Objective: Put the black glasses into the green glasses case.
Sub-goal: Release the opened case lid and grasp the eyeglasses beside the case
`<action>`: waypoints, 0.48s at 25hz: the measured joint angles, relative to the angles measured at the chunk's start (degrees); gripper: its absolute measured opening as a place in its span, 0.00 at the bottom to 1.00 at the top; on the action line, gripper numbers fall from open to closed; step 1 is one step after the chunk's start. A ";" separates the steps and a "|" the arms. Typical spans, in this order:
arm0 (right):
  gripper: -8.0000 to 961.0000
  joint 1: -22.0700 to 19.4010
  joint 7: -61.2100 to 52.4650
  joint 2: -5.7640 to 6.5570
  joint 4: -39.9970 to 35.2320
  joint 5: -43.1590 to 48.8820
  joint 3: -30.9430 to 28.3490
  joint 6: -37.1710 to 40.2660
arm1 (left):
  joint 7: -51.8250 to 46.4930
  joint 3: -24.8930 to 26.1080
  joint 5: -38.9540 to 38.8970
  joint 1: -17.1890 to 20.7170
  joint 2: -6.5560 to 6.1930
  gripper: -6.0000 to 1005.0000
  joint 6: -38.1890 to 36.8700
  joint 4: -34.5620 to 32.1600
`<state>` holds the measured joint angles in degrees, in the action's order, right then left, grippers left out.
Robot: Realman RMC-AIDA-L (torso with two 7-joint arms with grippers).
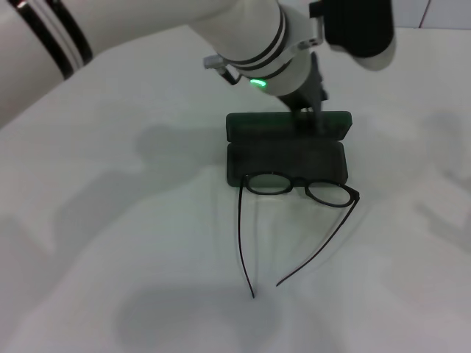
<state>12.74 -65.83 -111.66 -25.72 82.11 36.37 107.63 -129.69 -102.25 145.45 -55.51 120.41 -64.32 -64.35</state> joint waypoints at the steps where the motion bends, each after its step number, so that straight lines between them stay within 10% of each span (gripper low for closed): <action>1: 0.85 0.49 0.07 -0.07 -0.13 0.56 0.07 0.00 | 0.00 0.31 -0.94 0.62 -0.03 0.37 -0.01 -1.50; 6: 0.85 5.13 0.11 -1.41 -0.34 4.02 0.23 -0.85 | 0.32 4.94 -8.32 6.71 -0.29 0.37 -0.40 -12.38; 12: 0.85 11.30 -2.85 -2.36 -1.35 9.92 4.01 -5.40 | 7.08 15.86 -25.46 22.39 -0.45 0.36 3.43 -27.28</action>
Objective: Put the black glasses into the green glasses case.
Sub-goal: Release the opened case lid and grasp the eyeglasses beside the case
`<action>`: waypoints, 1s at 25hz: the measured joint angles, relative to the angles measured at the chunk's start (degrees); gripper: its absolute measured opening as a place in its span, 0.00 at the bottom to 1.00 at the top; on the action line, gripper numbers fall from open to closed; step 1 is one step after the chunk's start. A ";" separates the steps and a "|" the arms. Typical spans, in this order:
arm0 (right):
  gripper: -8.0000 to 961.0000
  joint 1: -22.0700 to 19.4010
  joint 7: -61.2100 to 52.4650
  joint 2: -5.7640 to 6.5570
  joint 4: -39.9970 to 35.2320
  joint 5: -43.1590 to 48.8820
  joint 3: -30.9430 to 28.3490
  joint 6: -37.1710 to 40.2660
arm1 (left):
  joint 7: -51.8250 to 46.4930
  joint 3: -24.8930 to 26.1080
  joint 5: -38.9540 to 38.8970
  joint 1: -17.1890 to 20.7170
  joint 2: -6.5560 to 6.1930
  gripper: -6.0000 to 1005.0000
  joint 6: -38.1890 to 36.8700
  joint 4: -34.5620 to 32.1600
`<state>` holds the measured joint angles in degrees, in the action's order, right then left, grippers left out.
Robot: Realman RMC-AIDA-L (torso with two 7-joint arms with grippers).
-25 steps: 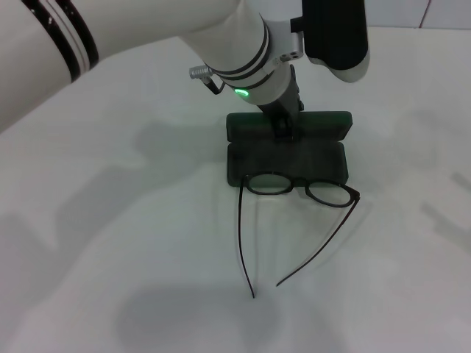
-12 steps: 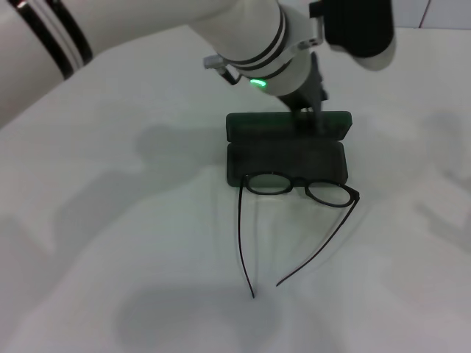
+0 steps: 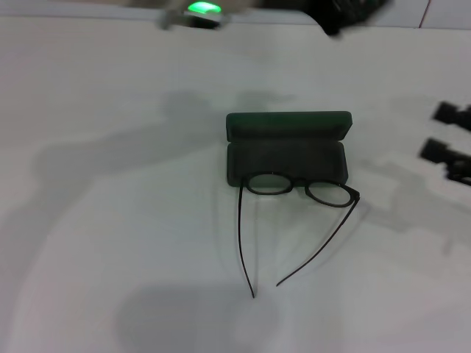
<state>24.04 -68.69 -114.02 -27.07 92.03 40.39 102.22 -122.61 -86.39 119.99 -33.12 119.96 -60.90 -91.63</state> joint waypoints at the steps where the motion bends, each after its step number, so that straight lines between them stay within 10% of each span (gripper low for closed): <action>1: 0.85 0.73 -0.66 0.04 -0.26 0.25 1.25 -0.64 | 3.53 2.28 -4.90 2.60 -0.06 0.36 -0.04 -0.54; 9: 0.84 6.27 -15.75 -0.45 -14.38 4.20 20.01 -12.79 | 35.00 19.45 -42.30 16.20 -0.18 0.19 -16.13 15.31; 19: 0.66 27.09 -46.35 0.03 -21.74 32.96 26.95 -15.94 | 57.36 38.47 -47.99 15.13 -2.10 0.12 -39.66 57.29; 25: 0.65 35.52 -49.44 -1.21 -18.02 40.58 27.45 -14.47 | 62.12 39.07 -46.12 17.51 -1.29 0.12 -40.93 61.69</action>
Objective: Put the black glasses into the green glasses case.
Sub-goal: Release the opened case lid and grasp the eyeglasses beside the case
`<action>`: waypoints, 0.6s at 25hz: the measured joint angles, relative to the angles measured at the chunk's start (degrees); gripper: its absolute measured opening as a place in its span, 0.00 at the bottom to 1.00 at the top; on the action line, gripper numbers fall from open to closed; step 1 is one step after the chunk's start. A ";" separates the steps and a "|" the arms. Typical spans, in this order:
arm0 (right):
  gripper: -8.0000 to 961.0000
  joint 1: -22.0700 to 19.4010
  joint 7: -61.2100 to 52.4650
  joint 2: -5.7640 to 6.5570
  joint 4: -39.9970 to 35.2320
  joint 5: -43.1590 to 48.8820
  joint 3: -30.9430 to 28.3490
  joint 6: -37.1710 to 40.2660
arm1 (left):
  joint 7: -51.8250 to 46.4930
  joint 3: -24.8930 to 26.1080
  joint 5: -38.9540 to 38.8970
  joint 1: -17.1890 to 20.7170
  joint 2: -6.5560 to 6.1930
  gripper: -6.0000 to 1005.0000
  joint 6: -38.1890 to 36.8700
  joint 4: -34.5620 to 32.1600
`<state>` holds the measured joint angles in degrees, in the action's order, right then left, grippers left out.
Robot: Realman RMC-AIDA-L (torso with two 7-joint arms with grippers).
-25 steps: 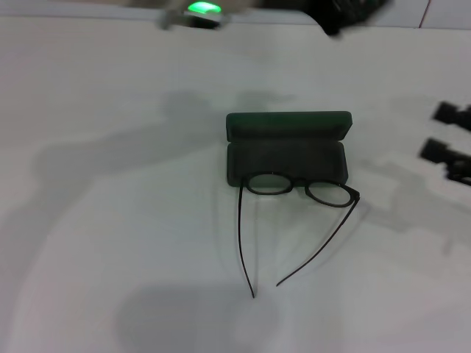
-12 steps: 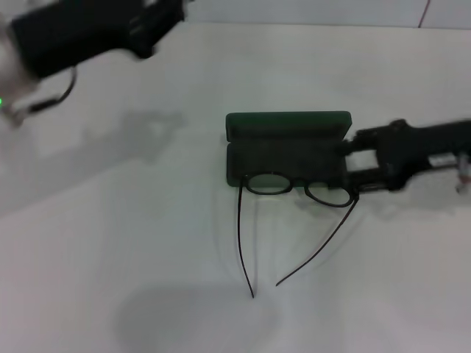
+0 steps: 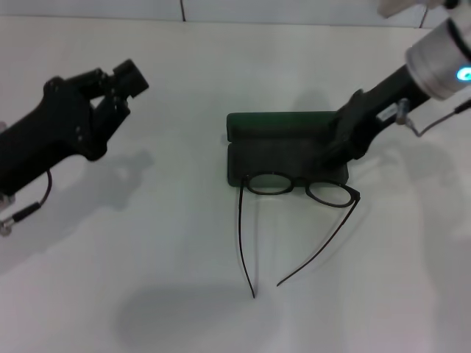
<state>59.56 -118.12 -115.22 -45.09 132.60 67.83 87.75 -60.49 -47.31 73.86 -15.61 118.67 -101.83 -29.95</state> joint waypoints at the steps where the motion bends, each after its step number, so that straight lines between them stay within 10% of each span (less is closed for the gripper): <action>1: 0.65 1.39 -0.56 -0.15 1.35 0.80 0.79 0.21 | 0.42 0.01 0.04 0.39 0.21 0.12 0.00 0.26; 15: 0.62 7.67 -5.43 -0.96 5.64 0.47 13.13 -3.88 | 9.02 -0.20 1.03 1.31 0.85 0.12 -0.17 9.78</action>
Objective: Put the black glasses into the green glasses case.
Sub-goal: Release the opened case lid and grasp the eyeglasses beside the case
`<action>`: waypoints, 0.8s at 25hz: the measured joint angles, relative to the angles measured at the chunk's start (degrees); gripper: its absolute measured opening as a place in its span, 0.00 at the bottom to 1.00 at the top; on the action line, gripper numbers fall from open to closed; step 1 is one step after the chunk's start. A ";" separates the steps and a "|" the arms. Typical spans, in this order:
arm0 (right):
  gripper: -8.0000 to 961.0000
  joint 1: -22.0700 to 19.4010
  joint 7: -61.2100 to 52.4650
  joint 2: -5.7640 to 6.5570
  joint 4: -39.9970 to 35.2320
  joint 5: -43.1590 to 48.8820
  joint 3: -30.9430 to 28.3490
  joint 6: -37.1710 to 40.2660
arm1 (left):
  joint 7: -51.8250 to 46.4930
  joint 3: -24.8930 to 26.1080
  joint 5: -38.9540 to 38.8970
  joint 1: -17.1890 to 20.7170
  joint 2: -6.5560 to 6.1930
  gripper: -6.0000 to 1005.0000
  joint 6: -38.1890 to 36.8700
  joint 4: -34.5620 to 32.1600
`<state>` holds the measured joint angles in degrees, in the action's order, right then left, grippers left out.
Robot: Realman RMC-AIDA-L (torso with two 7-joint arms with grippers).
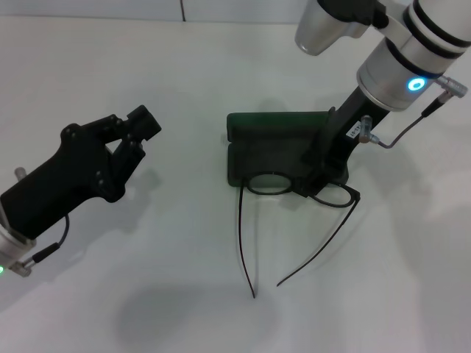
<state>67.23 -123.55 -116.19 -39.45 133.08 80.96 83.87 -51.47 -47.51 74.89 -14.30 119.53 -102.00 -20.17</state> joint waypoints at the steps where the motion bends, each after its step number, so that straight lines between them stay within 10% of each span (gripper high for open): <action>1: 0.62 0.07 -0.01 0.00 0.26 0.00 0.19 -0.19 | 0.28 0.00 0.02 0.04 0.00 0.12 -0.01 0.24; 20: 0.54 1.01 0.60 0.00 3.88 -2.50 9.60 -7.67 | 3.10 0.05 0.51 -0.46 0.18 0.12 0.47 2.73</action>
<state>68.24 -122.96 -116.19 -35.57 130.58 90.56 76.19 -48.37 -47.46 75.40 -14.75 119.71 -101.53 -17.44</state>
